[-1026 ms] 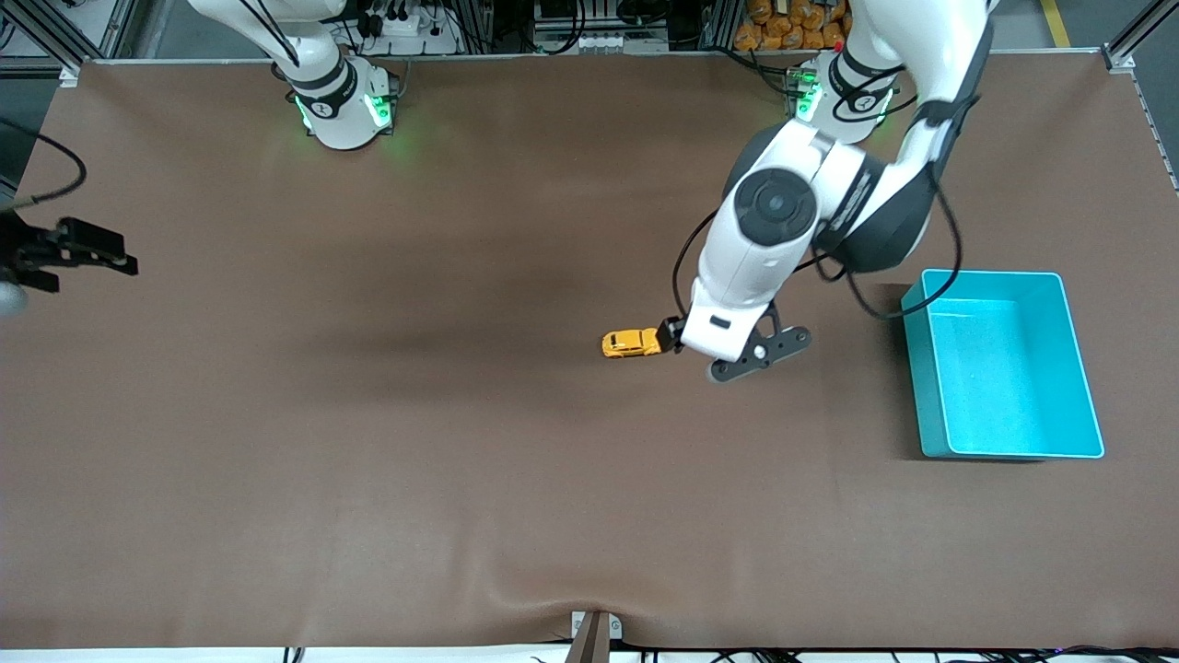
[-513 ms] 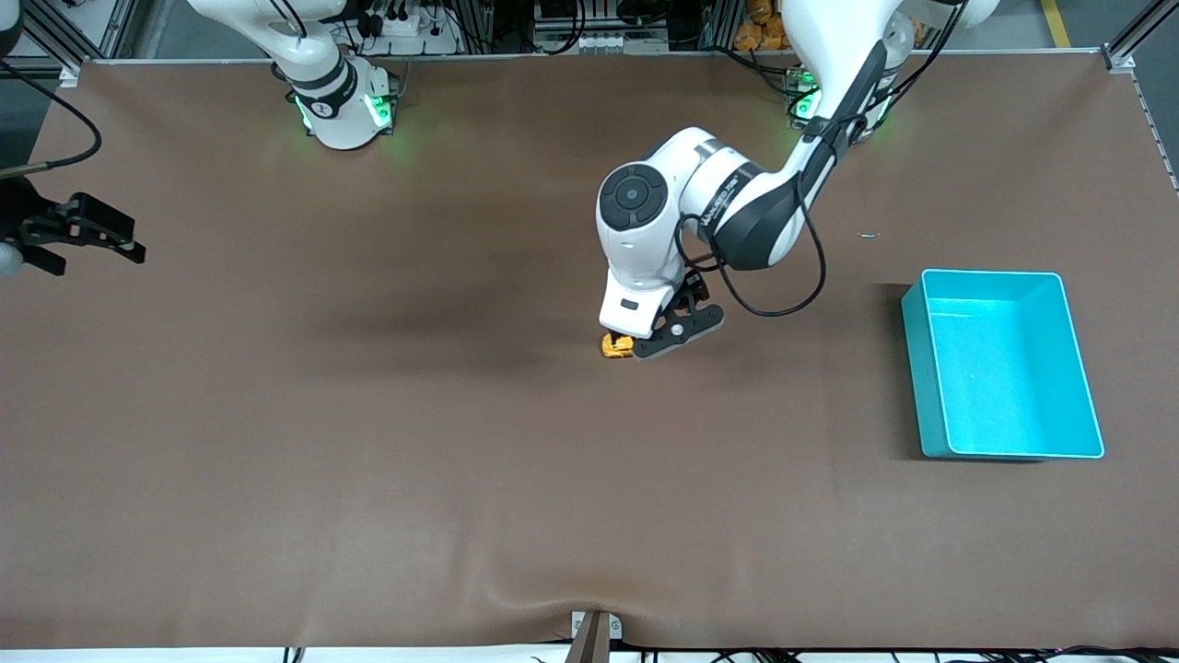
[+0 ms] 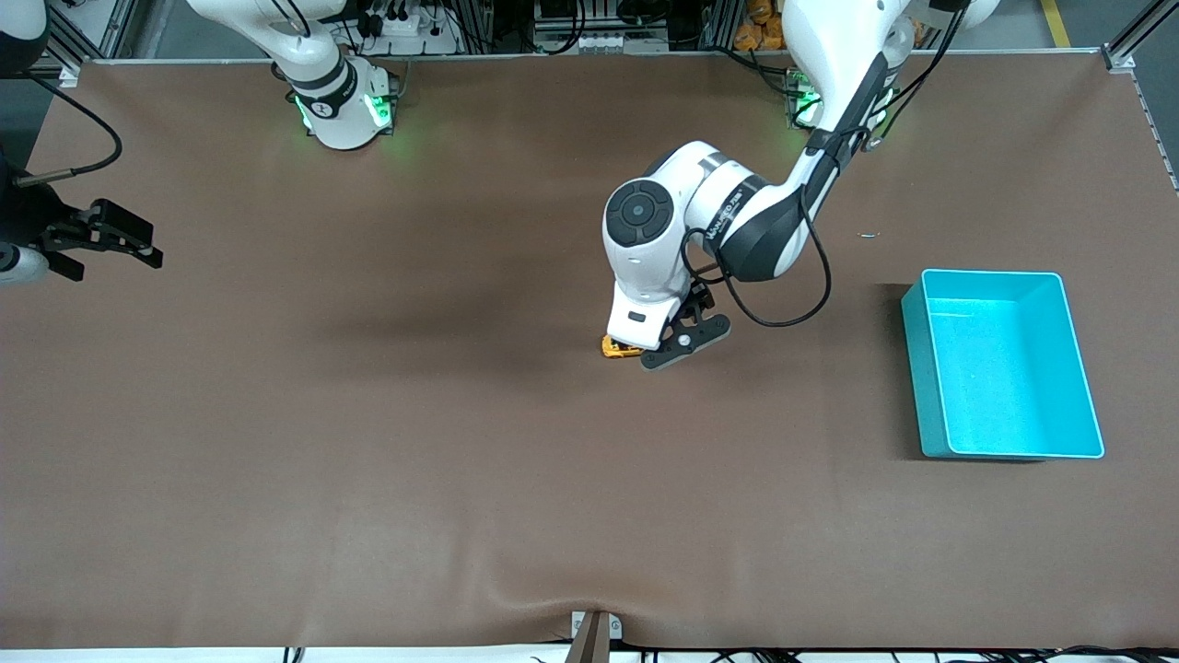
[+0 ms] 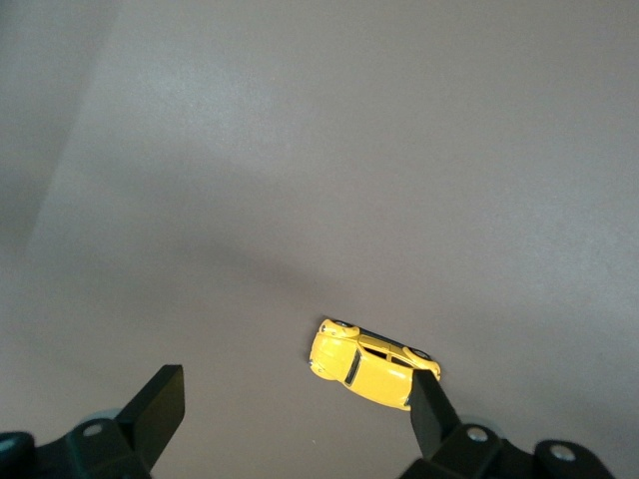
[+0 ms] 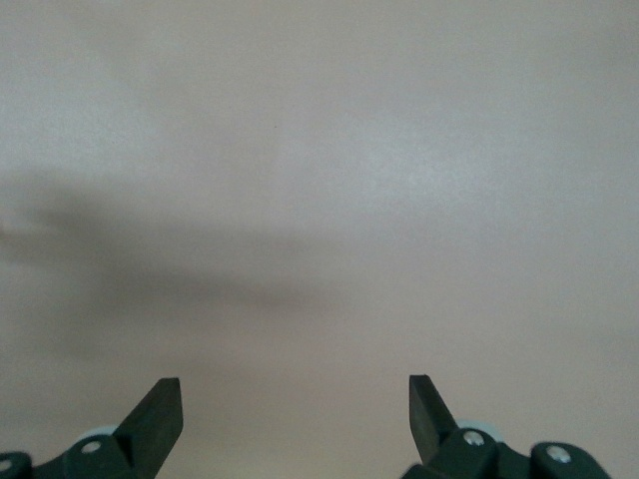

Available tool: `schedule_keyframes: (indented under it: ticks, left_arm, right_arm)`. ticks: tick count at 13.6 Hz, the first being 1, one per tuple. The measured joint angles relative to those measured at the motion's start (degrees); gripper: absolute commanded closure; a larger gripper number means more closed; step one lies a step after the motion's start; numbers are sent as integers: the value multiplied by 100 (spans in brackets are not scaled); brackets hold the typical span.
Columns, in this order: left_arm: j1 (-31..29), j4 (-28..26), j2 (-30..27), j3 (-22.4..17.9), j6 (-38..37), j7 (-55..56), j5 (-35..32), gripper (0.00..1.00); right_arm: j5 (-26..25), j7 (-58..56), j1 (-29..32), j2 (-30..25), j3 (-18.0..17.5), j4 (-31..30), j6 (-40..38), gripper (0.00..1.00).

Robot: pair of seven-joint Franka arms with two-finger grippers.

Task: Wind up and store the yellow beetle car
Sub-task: 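Lower the left gripper and close it on the yellow car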

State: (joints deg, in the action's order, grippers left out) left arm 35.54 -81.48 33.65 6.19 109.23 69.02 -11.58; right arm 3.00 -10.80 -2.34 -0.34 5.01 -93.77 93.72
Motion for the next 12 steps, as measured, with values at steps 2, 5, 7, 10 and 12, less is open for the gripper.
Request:
schedule_keyframes:
  ticks: [2,5,7,10,12]
  left_arm:
    - [0,0,6,1,45,68,33,0]
    - [-30,1,38,-1,253,351,375,0]
    - [-75,1,56,-2,345,377,571,0]
    - [-81,1,97,2,491,429,694,0]
    - [-49,0,210,20,728,749,807,0]
  right_arm:
    - [0,0,-7,19,-1,-12,12,0]
    - [-4,1,-35,40,-3,-28,18,0]
    - [-9,1,-35,41,1,-29,25,0]
    - [-22,1,-35,41,2,-29,29,0]
    - [-30,2,-35,43,4,-29,29,0]
